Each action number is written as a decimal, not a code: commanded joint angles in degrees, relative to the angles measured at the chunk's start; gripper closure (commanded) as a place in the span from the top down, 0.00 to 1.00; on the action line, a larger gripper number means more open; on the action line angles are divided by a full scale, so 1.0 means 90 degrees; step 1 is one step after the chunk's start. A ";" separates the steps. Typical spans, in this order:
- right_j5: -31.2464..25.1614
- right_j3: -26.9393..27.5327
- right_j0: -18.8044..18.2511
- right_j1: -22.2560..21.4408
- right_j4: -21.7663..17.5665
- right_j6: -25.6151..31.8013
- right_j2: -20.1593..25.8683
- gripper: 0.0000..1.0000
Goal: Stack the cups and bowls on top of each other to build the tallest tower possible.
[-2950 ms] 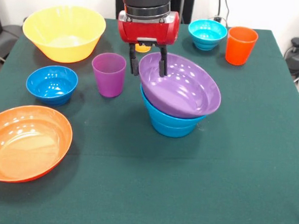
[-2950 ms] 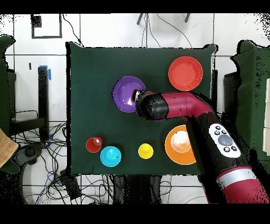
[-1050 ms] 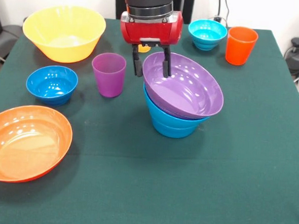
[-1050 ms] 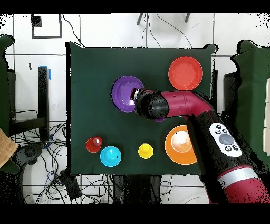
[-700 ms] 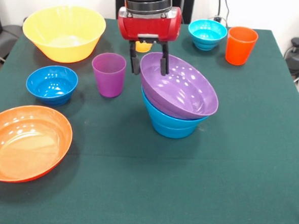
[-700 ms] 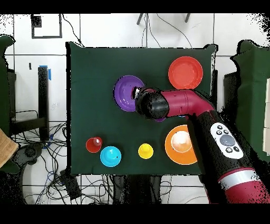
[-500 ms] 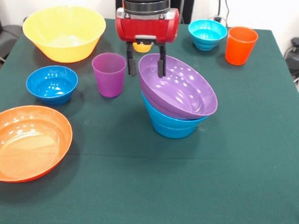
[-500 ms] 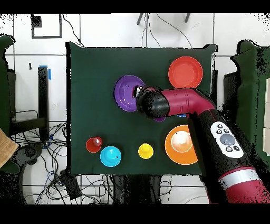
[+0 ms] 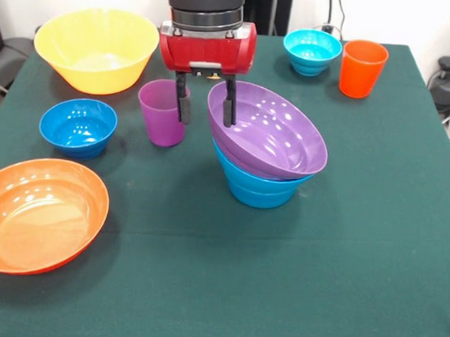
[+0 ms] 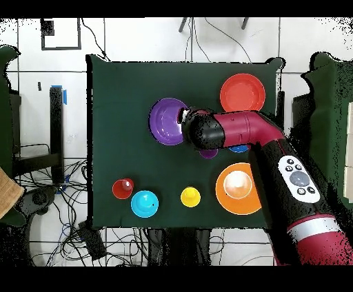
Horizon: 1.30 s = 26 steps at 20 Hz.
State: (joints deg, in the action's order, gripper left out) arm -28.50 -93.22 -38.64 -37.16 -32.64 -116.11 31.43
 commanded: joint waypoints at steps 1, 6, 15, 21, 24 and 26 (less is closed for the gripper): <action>-0.0806 0.0252 0.0068 0.0262 -0.0488 0.1366 0.0037 1.00; -0.0755 0.0262 0.0073 0.0320 -0.0524 0.1353 0.0028 1.00; -0.0534 0.0599 0.0001 0.0737 -0.0756 0.1499 -0.0023 1.00; -0.0626 0.0606 -0.0077 0.0685 -0.0718 0.1635 0.0025 1.00; -0.0600 0.0651 -0.0115 0.0770 -0.0758 0.1662 0.0049 1.00; -0.0627 0.0666 -0.0145 0.0781 -0.0775 0.1685 0.0078 1.00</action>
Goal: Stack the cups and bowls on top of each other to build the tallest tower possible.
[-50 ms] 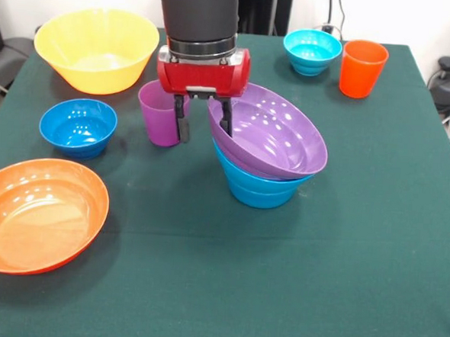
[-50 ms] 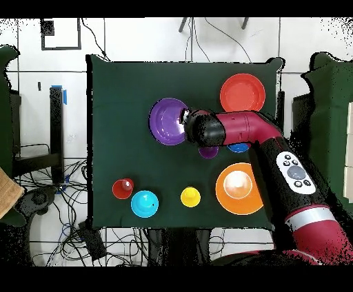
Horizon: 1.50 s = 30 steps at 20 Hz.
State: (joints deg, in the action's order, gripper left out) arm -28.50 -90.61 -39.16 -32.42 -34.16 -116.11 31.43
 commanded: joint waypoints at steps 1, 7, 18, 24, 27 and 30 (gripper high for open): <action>-0.0647 0.0377 -0.0102 0.0249 -0.0608 0.1694 0.0092 1.00; -0.0697 0.0351 -0.0168 0.0229 -0.0638 0.1712 0.0155 1.00; -0.0581 0.0363 -0.0201 0.0400 -0.0773 0.1613 0.0185 1.00; -0.0356 -0.0162 -0.0065 0.0198 -0.0681 0.1070 0.0077 1.00; -0.0356 -0.0527 0.0025 -0.0047 -0.0519 0.0757 0.0056 1.00; -0.0414 -0.0814 0.0075 -0.0266 -0.0328 0.0547 0.0101 1.00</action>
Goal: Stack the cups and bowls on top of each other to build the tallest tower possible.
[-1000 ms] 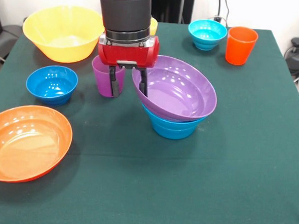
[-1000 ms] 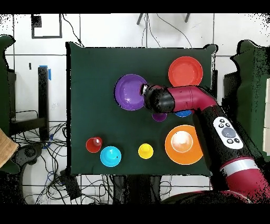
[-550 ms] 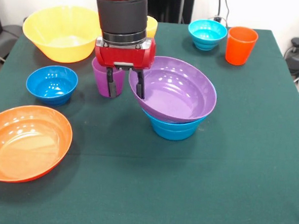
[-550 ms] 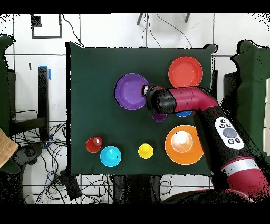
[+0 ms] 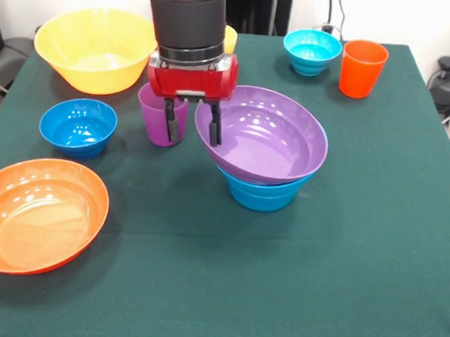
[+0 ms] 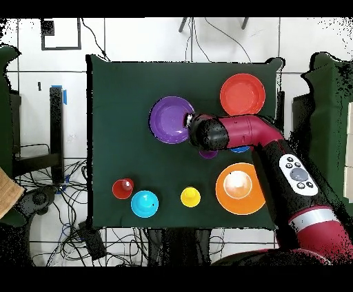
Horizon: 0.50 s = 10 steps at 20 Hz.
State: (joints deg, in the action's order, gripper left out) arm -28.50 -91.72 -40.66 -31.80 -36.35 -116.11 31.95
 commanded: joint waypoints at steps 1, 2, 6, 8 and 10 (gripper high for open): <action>-0.0443 -0.0764 0.0256 -0.0404 -0.0029 0.0497 0.0054 1.00; -0.0467 -0.0826 0.0272 -0.0462 0.0019 0.0452 0.0062 1.00; -0.0506 -0.0881 0.0282 -0.0513 0.0113 0.0433 0.0093 1.00; -0.0516 -0.0884 0.0263 -0.0491 0.0169 0.0450 0.0124 1.00; -0.0508 -0.0935 0.0270 -0.0519 0.0226 0.0414 0.0129 1.00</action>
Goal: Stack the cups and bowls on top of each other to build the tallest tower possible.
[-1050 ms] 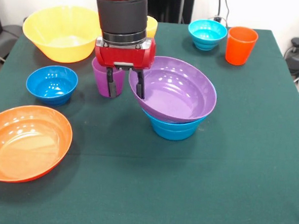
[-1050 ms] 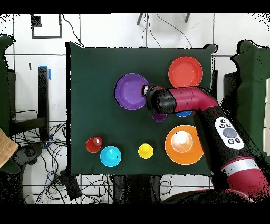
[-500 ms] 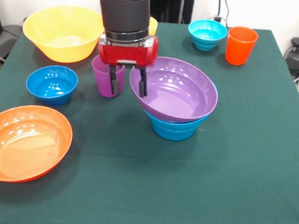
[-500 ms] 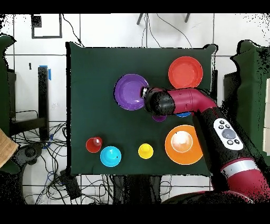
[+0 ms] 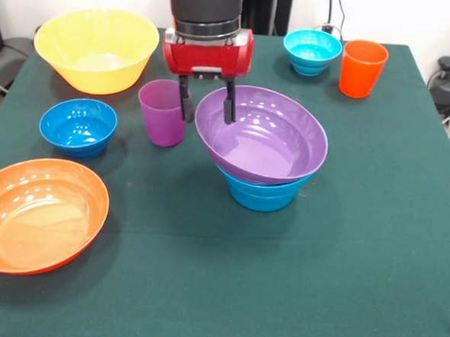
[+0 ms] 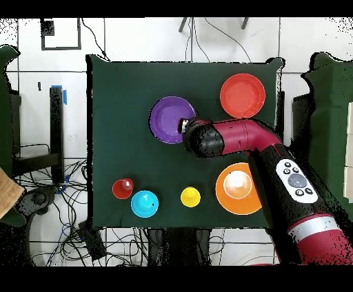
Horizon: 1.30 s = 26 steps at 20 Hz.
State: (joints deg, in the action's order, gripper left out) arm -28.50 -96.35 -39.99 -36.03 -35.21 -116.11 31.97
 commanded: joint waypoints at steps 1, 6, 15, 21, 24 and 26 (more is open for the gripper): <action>-0.0521 -0.0444 0.0201 -0.0074 0.0130 0.0405 0.0133 1.00; -0.0556 -0.0529 0.0224 -0.0208 0.0206 0.0417 0.0096 1.00; -0.0524 -0.0484 0.0175 -0.0097 0.0202 0.0506 0.0124 1.00; -0.0492 -0.0389 0.0161 -0.0001 0.0176 0.0547 0.0135 1.00; -0.0493 -0.0281 0.0123 0.0092 0.0122 0.0648 0.0139 1.00; -0.0522 -0.0157 0.0084 0.0169 0.0076 0.0773 0.0156 1.00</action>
State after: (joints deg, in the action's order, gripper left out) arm -28.48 -98.97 -40.04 -37.95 -33.59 -116.11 32.02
